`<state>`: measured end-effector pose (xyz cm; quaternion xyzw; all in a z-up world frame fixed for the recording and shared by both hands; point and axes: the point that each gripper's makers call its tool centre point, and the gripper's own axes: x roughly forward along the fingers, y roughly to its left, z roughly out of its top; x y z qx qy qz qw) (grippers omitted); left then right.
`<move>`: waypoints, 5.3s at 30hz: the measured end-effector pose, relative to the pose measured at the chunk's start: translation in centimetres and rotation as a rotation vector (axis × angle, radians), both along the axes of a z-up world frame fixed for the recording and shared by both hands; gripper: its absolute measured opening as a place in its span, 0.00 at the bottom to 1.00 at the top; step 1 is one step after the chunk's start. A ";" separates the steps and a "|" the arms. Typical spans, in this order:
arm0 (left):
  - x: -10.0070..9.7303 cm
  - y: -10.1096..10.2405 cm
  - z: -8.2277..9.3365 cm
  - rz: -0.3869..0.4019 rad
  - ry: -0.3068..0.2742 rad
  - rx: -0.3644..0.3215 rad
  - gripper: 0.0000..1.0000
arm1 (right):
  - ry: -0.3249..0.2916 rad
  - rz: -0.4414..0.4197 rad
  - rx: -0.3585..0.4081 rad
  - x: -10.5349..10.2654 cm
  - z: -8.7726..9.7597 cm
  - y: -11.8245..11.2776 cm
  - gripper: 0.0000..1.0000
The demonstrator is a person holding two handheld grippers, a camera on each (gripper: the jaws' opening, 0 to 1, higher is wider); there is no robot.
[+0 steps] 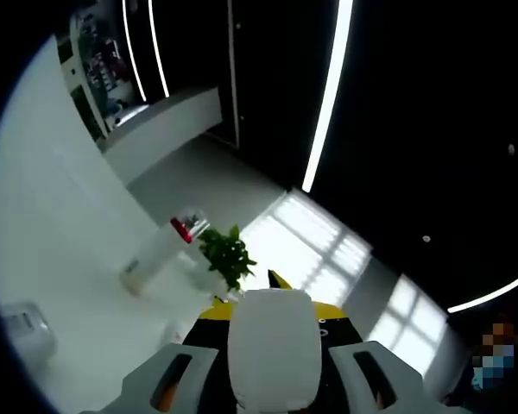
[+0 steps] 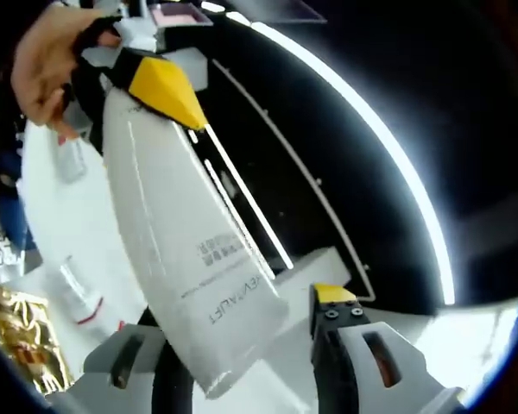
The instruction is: Arrange the skincare products in the storage area until every visible bottle or jar stands upright without overlapping.
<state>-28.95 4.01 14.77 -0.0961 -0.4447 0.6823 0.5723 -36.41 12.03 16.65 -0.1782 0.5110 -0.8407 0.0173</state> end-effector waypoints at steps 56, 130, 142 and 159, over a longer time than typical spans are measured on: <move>-6.4 -6.6 2.0 0.508 0.174 -0.136 0.54 | 0.232 -0.044 0.471 3.7 1.2 -3.8 0.08; -5.8 -1.6 -2.5 0.978 1.231 -1.480 0.16 | 0.215 0.020 0.381 3.7 0.8 -4.6 0.24; -7.0 -4.7 -2.5 0.855 0.706 -1.120 0.14 | 0.168 0.097 0.233 3.9 0.4 -4.5 0.00; -7.6 -4.7 -2.9 0.621 0.324 -0.618 0.15 | -0.316 0.483 0.068 5.0 -7.0 -10.2 0.00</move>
